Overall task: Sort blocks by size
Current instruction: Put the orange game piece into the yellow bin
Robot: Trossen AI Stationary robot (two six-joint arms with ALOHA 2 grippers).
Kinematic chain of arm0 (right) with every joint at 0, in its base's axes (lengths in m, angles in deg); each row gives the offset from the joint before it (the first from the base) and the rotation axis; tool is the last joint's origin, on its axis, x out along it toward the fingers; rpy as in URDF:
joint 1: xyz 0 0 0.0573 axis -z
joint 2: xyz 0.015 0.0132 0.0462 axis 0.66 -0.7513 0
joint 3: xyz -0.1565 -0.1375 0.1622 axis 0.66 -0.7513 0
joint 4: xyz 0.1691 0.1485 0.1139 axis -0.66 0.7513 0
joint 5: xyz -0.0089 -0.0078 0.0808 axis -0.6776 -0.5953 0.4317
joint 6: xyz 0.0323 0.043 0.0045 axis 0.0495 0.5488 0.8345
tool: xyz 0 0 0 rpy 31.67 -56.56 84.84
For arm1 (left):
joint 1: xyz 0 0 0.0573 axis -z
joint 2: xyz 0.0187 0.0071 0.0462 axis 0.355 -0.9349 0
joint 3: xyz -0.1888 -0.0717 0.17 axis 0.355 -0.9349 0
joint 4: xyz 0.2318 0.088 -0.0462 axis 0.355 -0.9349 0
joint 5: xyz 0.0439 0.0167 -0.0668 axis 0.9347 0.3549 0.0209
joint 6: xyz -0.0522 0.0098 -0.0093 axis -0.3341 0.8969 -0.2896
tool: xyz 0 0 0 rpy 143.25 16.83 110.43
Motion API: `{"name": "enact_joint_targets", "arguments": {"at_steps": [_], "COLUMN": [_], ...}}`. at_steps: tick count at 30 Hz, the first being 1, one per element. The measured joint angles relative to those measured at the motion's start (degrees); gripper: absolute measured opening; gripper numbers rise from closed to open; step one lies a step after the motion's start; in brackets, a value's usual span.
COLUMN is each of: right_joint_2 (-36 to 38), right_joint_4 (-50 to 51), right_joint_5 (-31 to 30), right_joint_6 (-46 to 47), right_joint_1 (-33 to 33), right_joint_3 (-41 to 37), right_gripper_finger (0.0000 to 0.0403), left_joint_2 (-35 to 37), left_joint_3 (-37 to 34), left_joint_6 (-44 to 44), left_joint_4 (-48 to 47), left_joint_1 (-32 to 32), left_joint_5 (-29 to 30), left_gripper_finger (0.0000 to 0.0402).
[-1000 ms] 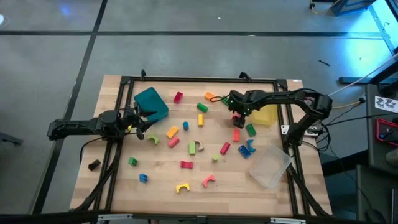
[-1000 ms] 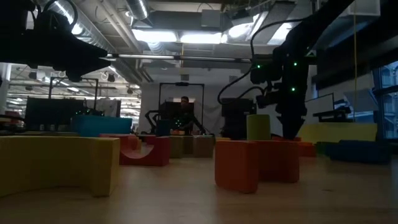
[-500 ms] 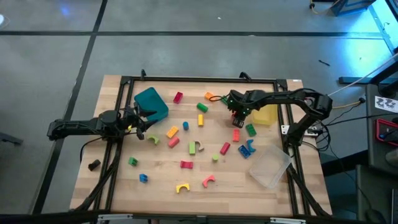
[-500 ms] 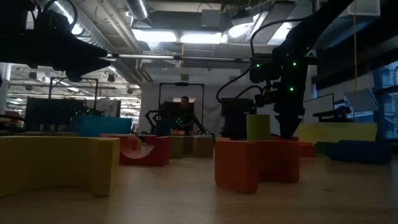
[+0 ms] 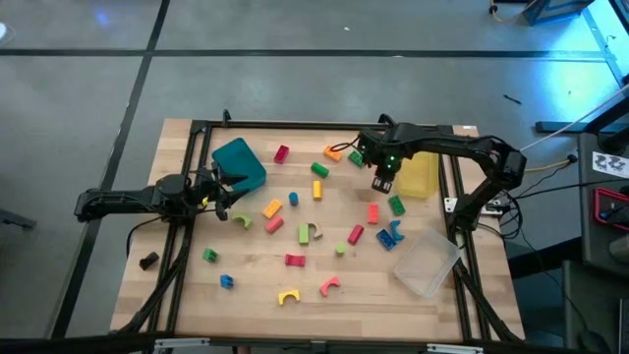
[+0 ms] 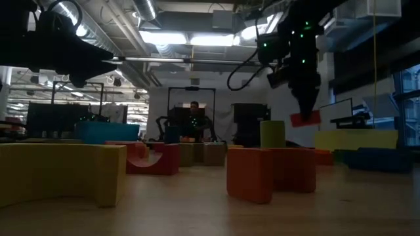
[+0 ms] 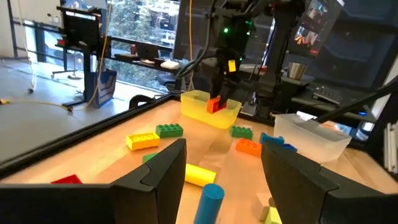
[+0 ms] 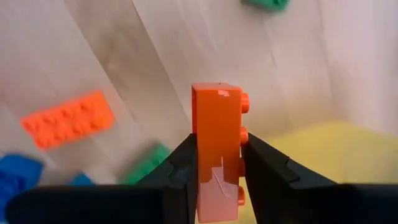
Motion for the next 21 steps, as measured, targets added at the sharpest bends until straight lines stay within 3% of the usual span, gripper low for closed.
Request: {"name": "enact_joint_targets", "arguments": {"at_steps": [15,21], "right_joint_2": [3.15,3.15], "right_joint_4": [16.40,18.54], "right_joint_5": [-14.46,-15.15], "right_joint_6": [1.58,1.82], "right_joint_1": [0.08,0.13], "right_joint_3": [0.75,0.73], "right_gripper_finger": [0.0102,0.0105], "left_joint_2": [0.00,-0.02], "left_joint_3": [0.00,0.00], "left_joint_6": [-0.81,-0.69], "left_joint_4": [0.02,0.94], "left_joint_1": [0.00,0.00], "left_joint_5": [0.00,0.02], "left_gripper_finger": [0.0194,0.0194]}}
